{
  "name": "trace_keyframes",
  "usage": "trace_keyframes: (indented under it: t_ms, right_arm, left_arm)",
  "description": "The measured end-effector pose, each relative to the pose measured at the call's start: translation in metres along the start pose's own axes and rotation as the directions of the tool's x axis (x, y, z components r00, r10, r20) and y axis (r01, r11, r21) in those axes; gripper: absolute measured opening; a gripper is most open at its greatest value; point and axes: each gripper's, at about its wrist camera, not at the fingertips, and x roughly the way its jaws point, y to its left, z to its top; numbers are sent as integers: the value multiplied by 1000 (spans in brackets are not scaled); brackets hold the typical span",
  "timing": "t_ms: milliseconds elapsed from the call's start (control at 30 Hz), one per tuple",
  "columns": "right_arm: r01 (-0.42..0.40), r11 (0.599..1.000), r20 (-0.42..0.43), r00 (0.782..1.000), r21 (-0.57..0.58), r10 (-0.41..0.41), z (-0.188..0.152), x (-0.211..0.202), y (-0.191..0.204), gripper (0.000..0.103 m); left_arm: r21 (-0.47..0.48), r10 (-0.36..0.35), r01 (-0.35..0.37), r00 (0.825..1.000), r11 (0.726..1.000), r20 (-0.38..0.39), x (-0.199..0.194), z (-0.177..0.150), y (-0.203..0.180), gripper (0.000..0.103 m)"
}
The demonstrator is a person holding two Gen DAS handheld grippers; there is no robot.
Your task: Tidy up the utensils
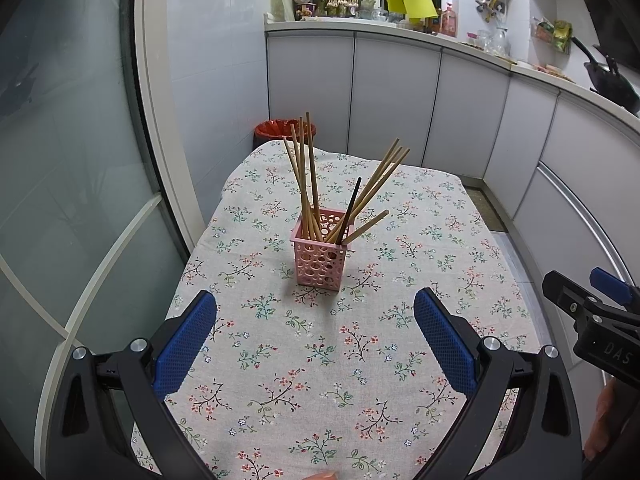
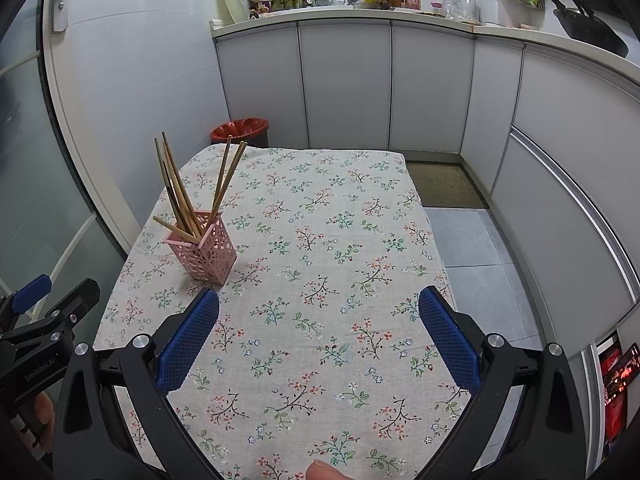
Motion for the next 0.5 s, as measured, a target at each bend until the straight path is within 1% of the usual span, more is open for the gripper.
trace_keyframes:
  t_ms: [400,500]
  right_arm:
    - [0,1000,0,1000,-2,0,1,-1,1,96]
    - [1,1000,1,1000,-1,-1,1,-1,1,96]
  left_arm:
    - [-1,4,-4,1000,1000,4,0,0,1,96]
    - [-24,-24,24,999,999,27,5,0,8,96]
